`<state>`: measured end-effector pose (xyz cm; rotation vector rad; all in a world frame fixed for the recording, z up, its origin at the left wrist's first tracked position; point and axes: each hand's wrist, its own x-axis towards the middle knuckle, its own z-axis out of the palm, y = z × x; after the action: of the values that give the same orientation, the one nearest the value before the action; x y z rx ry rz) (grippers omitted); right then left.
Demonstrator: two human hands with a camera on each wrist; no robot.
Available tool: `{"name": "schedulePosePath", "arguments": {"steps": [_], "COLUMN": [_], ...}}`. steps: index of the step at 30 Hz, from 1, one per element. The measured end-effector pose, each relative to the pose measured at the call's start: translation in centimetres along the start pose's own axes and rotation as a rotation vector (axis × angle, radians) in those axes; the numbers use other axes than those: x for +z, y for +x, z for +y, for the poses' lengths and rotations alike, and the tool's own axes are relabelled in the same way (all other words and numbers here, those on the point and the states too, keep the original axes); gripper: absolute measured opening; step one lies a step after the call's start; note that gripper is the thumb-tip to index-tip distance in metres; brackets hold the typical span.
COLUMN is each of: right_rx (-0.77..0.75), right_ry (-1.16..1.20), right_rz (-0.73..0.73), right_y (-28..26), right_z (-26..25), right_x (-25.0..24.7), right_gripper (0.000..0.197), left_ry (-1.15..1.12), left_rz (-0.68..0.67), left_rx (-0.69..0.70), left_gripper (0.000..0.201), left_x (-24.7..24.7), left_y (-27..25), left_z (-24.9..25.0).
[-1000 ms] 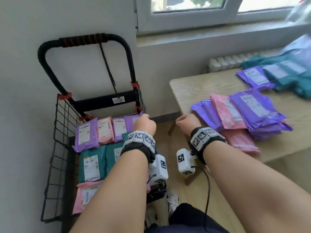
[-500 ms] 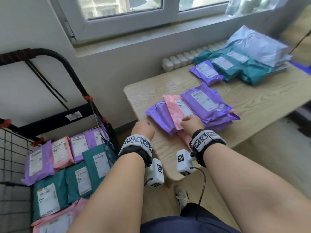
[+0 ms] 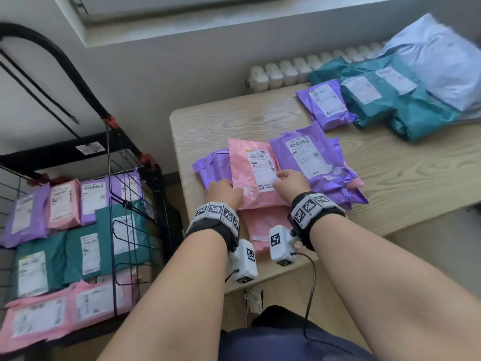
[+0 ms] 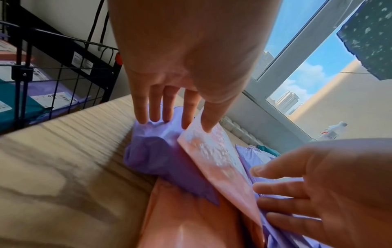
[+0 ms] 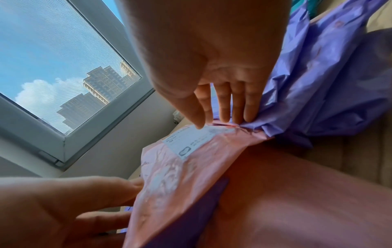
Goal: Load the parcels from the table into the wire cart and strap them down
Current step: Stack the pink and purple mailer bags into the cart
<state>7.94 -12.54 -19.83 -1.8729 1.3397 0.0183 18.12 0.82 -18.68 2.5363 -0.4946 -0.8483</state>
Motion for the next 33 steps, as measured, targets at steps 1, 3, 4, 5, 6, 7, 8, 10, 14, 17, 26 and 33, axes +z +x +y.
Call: {"name": "schedulePosePath", "arguments": {"steps": [1, 3, 4, 5, 6, 7, 8, 10, 14, 17, 26, 33], "right_rx": [0.006, 0.004, -0.001, -0.006, -0.005, -0.004, -0.007, -0.019, -0.03, -0.04, -0.103, -0.18], "right_ry": [-0.002, -0.025, -0.046, -0.066, -0.081, -0.09, -0.088, -0.062, -0.047, -0.024, 0.105, 0.28], "right_rz": [-0.002, -0.019, -0.033, -0.051, -0.072, -0.089, -0.102, -0.11, -0.079, -0.066, -0.108, -0.12], "right_y": [0.4, 1.1, 1.4, 1.7, 1.8, 1.9, 2.0, 2.2, 2.4, 2.4, 0.3, -3.1], "right_z": [0.2, 0.6, 0.8, 0.9, 1.1, 1.1, 1.2, 1.1, 0.8, 0.3, -4.6, -9.8], "right_x": [-0.4, -1.0, -1.2, -1.4, -1.5, -1.6, -1.7, -1.8, -2.4, -3.0, -2.7, 1.0], "right_gripper": [0.042, 0.042, 0.041, 0.041, 0.04, 0.039, 0.038, 0.034, 0.032, 0.023, 0.021, 0.015], "left_ry": [-0.002, -0.011, -0.015, -0.023, -0.036, -0.058, -0.089, -0.179, -0.362, -0.465, -0.606, -0.672], "left_rz": [0.015, 0.058, 0.089, 0.125, 0.155, 0.177, 0.183, 0.172, 0.177, 0.205, 0.259, 0.453], "left_rx": [-0.011, -0.044, -0.063, -0.079, -0.089, -0.087, -0.081, -0.069, -0.067, -0.07, -0.108, -0.205], "left_gripper": [0.031, 0.027, 0.024, 0.022, 0.02, 0.02, 0.019, 0.015, 0.015, 0.028, 0.026, 0.024], "left_x": [0.3, 0.7, 0.8, 0.9, 0.9, 0.9, 0.8, 0.6, -0.2, -1.1, -5.8, -8.8], "left_y": [0.1, 0.2, 0.1, 0.2, 0.1, 0.1, 0.0, -0.1, 0.0, 0.3, 0.0, -1.7], "left_z": [0.4, 1.0, 1.2, 1.4, 1.6, 1.8, 2.1, 2.9, 4.3, 4.8, 2.4, -3.0]}}
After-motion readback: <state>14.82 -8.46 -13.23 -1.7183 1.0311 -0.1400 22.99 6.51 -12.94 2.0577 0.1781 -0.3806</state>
